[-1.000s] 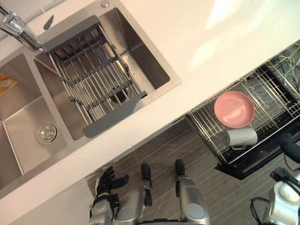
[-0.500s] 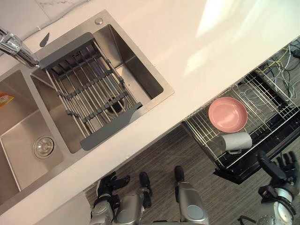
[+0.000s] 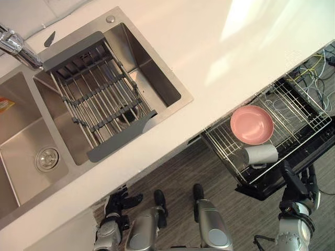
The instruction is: Walk over to the sink, pick up the cup, carry it to the dishwasher, place the cup inside the dishwasher, then close the dishwasher door
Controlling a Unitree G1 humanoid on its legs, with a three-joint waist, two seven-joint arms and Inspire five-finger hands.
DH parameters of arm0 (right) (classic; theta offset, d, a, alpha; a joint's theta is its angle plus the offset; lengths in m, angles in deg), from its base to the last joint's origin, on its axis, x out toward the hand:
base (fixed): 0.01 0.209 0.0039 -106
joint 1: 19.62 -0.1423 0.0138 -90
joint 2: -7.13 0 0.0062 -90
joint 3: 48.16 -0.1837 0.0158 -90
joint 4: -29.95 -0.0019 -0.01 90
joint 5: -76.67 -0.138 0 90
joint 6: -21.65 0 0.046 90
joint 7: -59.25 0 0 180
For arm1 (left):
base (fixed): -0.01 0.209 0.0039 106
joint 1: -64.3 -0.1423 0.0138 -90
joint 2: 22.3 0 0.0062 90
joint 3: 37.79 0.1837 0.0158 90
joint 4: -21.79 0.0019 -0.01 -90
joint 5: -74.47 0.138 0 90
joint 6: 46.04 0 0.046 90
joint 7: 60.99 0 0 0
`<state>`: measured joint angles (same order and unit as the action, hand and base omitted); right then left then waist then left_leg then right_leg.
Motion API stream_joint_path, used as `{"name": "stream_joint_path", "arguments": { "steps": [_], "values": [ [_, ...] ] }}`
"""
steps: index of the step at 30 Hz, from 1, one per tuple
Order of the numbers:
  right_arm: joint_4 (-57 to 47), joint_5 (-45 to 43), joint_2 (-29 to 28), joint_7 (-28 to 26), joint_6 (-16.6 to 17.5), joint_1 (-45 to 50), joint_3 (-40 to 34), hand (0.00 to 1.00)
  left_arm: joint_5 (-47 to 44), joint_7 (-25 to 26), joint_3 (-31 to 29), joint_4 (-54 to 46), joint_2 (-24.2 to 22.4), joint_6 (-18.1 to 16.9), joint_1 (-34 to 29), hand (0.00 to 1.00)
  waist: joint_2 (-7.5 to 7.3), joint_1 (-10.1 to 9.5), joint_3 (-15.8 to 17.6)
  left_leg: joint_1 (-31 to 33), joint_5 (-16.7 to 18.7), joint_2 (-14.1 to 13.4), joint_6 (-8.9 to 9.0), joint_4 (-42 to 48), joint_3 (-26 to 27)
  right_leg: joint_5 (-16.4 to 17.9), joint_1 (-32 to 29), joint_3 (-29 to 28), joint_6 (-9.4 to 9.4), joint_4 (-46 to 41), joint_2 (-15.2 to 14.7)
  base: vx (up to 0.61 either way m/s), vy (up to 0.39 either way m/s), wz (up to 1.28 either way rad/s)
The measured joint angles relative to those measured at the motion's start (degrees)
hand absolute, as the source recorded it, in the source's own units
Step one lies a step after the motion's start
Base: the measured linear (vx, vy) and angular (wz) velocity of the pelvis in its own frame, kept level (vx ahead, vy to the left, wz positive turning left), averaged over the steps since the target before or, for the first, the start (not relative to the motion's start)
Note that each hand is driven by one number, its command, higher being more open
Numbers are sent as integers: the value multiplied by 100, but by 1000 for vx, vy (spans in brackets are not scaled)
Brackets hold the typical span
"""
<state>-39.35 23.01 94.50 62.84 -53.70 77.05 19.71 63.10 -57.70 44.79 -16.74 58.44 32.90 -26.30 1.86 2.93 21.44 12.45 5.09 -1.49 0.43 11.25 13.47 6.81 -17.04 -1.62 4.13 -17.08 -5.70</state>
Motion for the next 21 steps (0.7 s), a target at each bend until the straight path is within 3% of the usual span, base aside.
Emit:
{"name": "stream_joint_path", "arguments": {
  "steps": [7, 13, 16, 21],
  "values": [
    [94, -74, 294, 26, -48, -690, 459, 90, -96, 40, -27, 50, 424, -22, -19, 90, 28, -18, 15, 112, -432, 77, -93, -302, -425, -326, 72, 346, -48, 357, -36, -46, -4, 27],
    [375, -54, 885, 44, -195, -1798, 1085, 90, -100, 48, -29, 39, 539, -71, 18, 90, 246, -83, 119, 117, -733, 140, -81, -583, -816, -388, 180, 707, -81, 466, -79, -34, -4, 33],
    [455, -11, 1149, 38, -213, -2363, 1378, 90, -100, 48, -29, 35, 545, -72, 96, 90, 383, -204, 189, 109, -941, 144, -64, -800, -989, -404, 179, 883, -106, 475, -78, -35, -20, 28],
    [734, -8, 1226, 1, -210, -2582, 1522, 90, -98, 44, -57, 35, 559, -76, 111, 90, 413, -199, 202, 95, -1137, 154, -36, -1040, -1190, -410, 177, 1073, -134, 473, -82, -26, -6, 20]
  ]
}}
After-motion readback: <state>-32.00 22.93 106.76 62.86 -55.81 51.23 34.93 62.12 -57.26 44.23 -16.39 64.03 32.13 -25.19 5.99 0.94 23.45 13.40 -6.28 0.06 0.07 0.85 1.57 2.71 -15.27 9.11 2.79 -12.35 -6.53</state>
